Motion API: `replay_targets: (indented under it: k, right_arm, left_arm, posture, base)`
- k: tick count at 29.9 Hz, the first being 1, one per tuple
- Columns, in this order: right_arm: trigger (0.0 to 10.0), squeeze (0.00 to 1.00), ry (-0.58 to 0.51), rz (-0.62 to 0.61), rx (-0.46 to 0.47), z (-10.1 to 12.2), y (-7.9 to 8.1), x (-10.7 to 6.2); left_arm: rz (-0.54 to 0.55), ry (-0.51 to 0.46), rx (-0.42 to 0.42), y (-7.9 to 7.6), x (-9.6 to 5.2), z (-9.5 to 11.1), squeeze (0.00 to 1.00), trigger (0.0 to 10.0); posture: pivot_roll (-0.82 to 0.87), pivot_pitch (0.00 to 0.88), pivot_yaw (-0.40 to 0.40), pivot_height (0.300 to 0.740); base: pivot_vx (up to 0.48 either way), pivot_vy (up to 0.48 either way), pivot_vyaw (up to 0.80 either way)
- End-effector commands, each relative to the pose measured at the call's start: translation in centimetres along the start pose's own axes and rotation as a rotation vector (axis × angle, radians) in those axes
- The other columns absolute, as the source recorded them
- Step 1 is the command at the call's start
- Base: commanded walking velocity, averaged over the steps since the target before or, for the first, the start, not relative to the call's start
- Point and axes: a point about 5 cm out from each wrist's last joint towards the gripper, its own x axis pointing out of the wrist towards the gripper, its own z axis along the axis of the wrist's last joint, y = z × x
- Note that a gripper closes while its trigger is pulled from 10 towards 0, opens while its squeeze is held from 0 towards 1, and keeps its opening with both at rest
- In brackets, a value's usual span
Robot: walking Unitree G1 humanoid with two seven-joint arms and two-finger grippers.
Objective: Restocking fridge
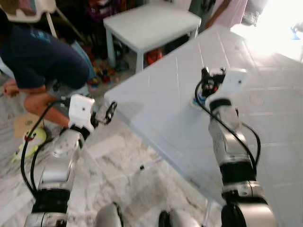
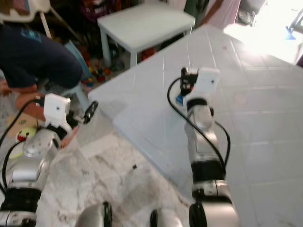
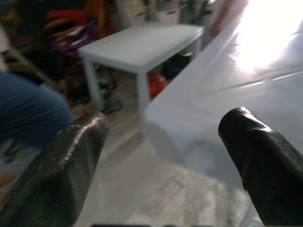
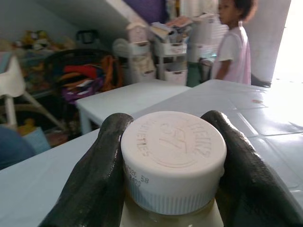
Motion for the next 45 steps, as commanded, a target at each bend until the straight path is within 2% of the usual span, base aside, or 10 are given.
replay_targets:
  k: [1,3,7,11,45]
  right_arm:
    - [10.0,0.0,0.018,0.065,0.012,-0.2,1.2,-1.0]
    - [10.0,0.0,0.012,0.11,0.026,0.5,1.9,-2.7]
    - [10.0,0.0,0.017,0.109,0.038,0.9,1.8,-3.1]
    - [10.0,0.0,0.014,0.084,0.027,1.1,1.2,-2.9]
    - [10.0,0.0,0.014,0.084,0.027,1.1,1.2,-2.9]
  left_arm:
    - [0.072,0.02,0.031,0.5,-0.4,-0.1,0.0,10.0]
    - [0.123,0.015,0.029,0.9,-1.1,-0.4,0.0,10.0]
    - [0.141,-0.005,0.025,0.8,-1.1,-0.2,0.0,10.0]
    - [0.16,-0.026,0.013,0.5,-0.2,0.2,0.0,10.0]
    - [0.16,-0.026,0.013,0.5,-0.2,0.2,0.0,10.0]
  posture:
    - [0.0,0.056,-0.055,0.74]
    - [-0.02,0.025,-0.049,0.74]
    - [-0.03,0.0,-0.043,0.74]
    - [-0.03,0.0,-0.038,0.74]
    - [-0.03,0.0,-0.038,0.74]
  base:
    - [0.0,0.0,0.0]
    - [0.0,0.0,0.0]
    - [0.0,0.0,0.0]
    - [0.0,0.0,0.0]
    - [0.0,0.0,0.0]
